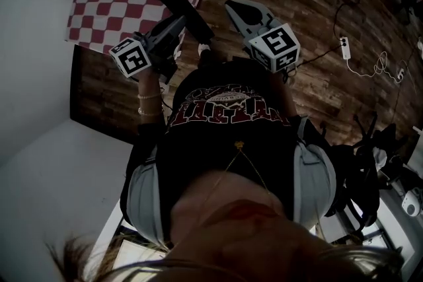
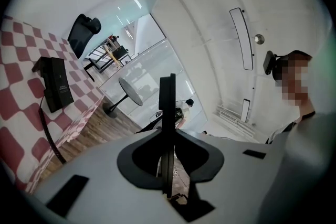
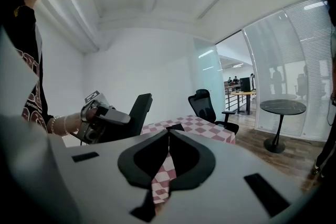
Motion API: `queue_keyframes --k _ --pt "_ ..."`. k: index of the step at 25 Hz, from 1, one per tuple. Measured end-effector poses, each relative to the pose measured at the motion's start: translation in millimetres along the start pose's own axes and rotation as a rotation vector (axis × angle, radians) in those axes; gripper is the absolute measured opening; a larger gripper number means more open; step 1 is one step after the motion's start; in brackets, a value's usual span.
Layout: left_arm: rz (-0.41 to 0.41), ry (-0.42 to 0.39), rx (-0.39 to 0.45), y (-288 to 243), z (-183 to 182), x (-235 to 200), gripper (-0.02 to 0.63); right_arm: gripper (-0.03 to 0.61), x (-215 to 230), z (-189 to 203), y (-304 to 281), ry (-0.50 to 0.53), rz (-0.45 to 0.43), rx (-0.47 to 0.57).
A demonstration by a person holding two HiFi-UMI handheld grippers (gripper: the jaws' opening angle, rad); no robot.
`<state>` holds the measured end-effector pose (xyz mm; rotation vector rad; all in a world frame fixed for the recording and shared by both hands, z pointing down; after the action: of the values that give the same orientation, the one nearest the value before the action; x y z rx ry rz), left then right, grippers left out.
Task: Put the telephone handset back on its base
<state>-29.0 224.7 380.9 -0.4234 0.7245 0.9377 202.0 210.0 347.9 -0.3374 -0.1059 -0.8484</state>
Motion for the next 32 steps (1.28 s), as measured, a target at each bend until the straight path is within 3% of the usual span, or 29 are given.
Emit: queue_keyframes --k 17,20,27,32 --pt "0.007 0.008 -0.029 -5 -56 -68 0.075 0.02 25 -25 -83 0.015 0.004 -0.011" --pt "0.018 0.043 -0.014 -4 -61 -78 0.075 0.02 27 -26 -96 0.012 0.005 -0.005" --pt "0.011 0.038 -0.042 2 -66 -95 0.075 0.02 27 -22 -117 -0.011 -0.001 -0.007" --pt "0.001 0.063 -0.011 4 -69 -99 0.075 0.02 29 -19 -126 -0.015 -0.016 -0.026"
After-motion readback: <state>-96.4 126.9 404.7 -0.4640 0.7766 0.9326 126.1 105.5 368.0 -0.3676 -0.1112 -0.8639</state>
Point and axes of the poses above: the fingertips, and each gripper's own axes: y backward along the fingers, x to its right, z out of its underside, the point moved 8 cm from there along y, backward along the fingers, and after that the axes turned 6 degrees about -y, right-handed, at the moved point
